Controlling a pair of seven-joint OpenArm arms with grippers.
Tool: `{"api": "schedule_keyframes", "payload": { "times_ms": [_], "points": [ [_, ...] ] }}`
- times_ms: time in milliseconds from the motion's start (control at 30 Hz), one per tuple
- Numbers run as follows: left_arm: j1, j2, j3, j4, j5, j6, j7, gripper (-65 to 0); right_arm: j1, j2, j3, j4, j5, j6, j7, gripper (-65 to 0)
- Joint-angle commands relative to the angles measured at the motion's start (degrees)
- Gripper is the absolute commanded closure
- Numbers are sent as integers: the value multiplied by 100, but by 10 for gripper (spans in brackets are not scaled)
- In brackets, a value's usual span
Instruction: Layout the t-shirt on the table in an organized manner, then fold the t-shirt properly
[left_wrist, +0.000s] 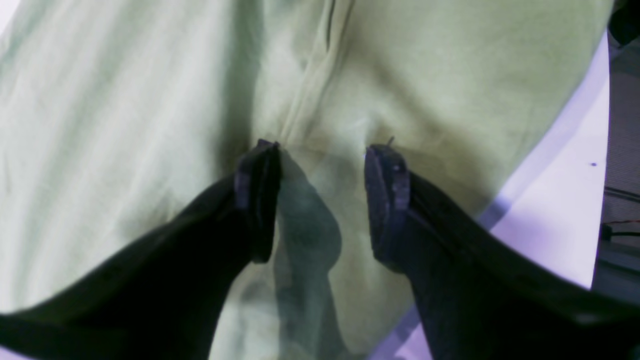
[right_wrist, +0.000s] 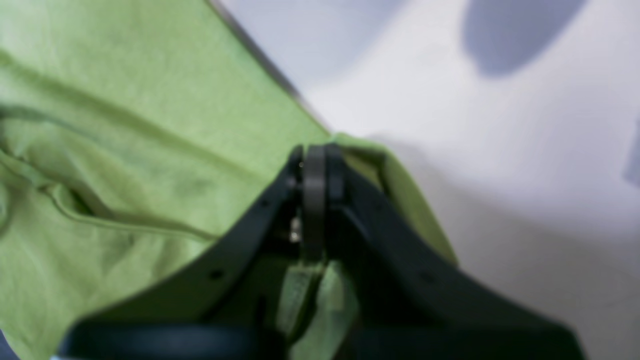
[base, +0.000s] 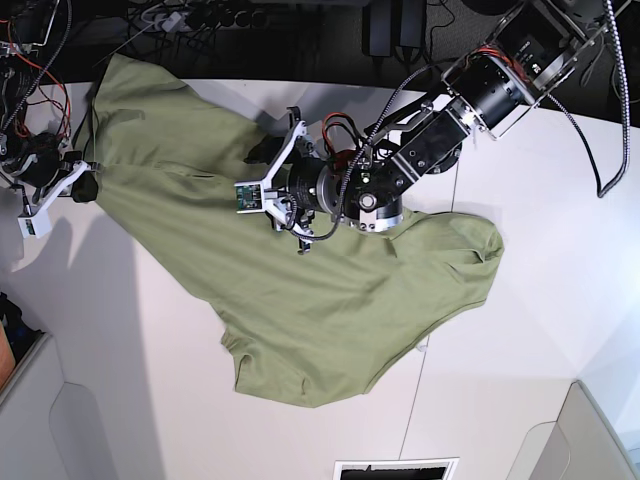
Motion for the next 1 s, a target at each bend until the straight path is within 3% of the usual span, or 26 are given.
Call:
{"api": "schedule_keyframes", "payload": {
  "times_ms": [0, 533, 967],
  "points": [
    [-125, 116, -28, 68, -79, -52, -118, -305, 57, 90, 31, 90, 28, 17, -26, 0],
    [-555, 1320, -26, -1123, 114, -52, -155, -305, 57, 79, 31, 90, 66, 20, -24, 0],
    [-551, 1388, 577, -1340, 46, -52, -188, -305, 59, 79, 31, 90, 63, 20, 24, 0]
  ]
}}
